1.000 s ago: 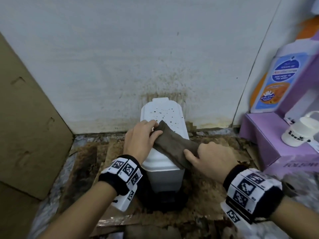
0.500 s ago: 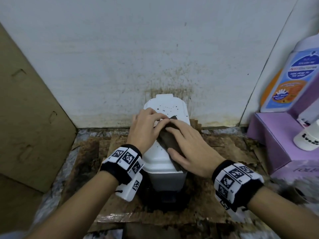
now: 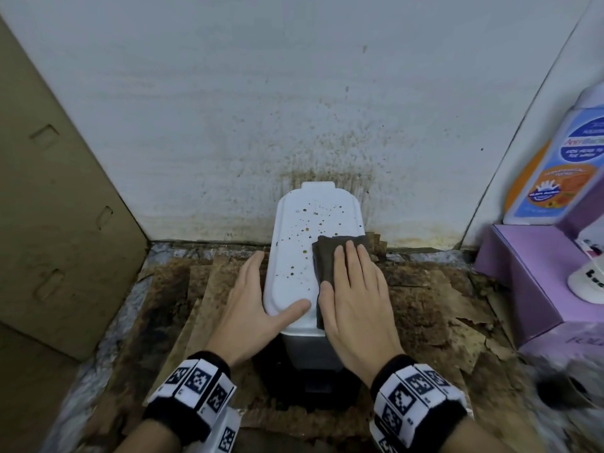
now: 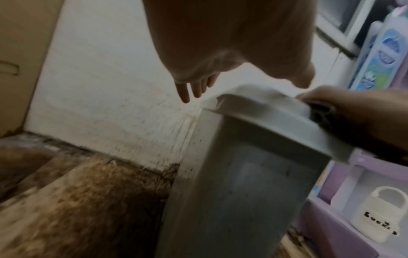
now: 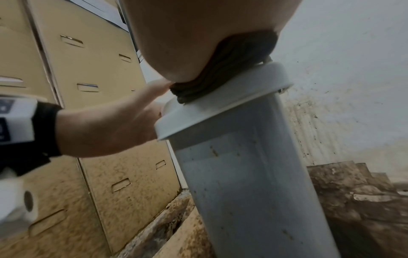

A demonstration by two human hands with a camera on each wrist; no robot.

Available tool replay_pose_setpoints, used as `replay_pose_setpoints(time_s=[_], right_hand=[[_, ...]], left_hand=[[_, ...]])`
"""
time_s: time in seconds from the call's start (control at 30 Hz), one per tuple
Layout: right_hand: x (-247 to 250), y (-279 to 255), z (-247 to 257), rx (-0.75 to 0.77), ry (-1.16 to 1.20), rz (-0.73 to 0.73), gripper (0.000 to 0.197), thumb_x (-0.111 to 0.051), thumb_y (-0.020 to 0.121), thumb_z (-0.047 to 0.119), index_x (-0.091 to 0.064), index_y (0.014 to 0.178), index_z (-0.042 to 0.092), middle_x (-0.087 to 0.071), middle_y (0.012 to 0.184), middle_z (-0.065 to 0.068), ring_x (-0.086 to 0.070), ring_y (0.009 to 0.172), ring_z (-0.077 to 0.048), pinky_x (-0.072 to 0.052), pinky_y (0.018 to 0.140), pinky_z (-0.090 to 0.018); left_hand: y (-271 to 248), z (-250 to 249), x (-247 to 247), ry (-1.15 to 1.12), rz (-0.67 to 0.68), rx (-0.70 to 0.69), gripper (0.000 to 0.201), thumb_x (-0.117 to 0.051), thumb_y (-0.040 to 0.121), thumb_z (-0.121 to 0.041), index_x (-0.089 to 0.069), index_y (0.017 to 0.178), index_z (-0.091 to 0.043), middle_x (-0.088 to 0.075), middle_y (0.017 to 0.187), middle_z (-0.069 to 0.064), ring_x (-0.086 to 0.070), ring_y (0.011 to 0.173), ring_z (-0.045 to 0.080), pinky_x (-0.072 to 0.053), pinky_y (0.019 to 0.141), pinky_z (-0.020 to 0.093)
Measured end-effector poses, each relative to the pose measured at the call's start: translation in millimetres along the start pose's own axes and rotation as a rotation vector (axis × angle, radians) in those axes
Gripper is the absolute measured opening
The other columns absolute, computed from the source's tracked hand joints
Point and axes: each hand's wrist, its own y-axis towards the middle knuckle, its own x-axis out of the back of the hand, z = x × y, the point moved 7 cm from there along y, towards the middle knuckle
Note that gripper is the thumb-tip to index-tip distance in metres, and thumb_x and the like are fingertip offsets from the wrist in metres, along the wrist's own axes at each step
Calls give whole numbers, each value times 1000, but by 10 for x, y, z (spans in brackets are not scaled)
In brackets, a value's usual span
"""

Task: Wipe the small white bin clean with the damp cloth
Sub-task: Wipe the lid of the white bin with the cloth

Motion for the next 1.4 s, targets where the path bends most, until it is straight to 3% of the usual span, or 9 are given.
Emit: replay_pose_setpoints(time_s=[0.1,0.2,0.4,0.73,0.8,0.9,0.97,1.17,1.4], right_hand=[[-1,89,-4,19,-39,43,71,8,101,33,-21,155,-1,-12,164,-24,-1,153,-38,-12,122,-50],[98,215,-54,-15,29,-8,66,-14,102,37,-28,154,0,-26,161,-21,-20,151,-33,-23,121,-47],[89,468,-208,54,126,166,69,-7,102,46,2,160,10,10,167,-7,14,154,-18,4,125,-38],[19,581,-308,46,268,156,59,-19,108,40,0,160,19,12,167,-7,17,153,-18,5,125,-37],[-30,495,-305,62,215,145,63,-8,105,42,-3,160,14,9,167,-12,16,153,-24,-1,125,-44],[-99,347,-222,185,54,155,64,-3,105,31,-26,151,-7,-10,161,-32,3,150,-50,-12,119,-60],[-125,253,-187,233,21,164,63,-1,106,28,-26,149,-11,-12,159,-36,2,148,-56,-12,118,-63],[-65,86,-311,288,-49,216,75,18,99,46,2,158,3,9,165,-23,21,151,-37,-6,123,-50],[82,182,-369,271,-44,338,74,1,99,54,8,159,12,6,166,-17,12,154,-29,-9,125,-45]], left_hand=[[16,60,-103,-110,17,-15,131,-72,57,-84,-6,158,-34,-12,160,-25,-18,148,1,-26,121,38],[48,84,-183,-113,32,-39,133,-73,55,-85,-2,157,-37,-5,160,-27,-12,151,2,-25,123,45],[53,79,-199,-114,22,-95,123,-70,64,-84,0,157,-42,3,161,-33,-5,151,-4,-19,125,44],[21,11,-224,-110,0,-144,119,-71,67,-78,-3,157,-40,0,162,-29,-6,152,-3,-20,124,46],[26,18,-229,-125,-8,-146,119,-72,67,-77,-5,157,-38,-2,162,-27,-7,152,-2,-21,124,46],[31,30,-236,-123,-22,-142,119,-72,66,-78,-7,157,-37,-4,162,-26,-8,152,-1,-22,124,47],[36,32,-235,-119,-30,-141,119,-72,65,-78,-8,157,-37,-4,162,-27,-8,152,-2,-23,124,48],[38,31,-242,-114,-32,-134,119,-71,64,-79,-7,156,-40,-2,161,-30,-7,151,-3,-23,123,48],[52,50,-239,-121,-38,-135,118,-73,64,-75,-11,156,-38,-6,161,-29,-10,151,-2,-23,123,48]])
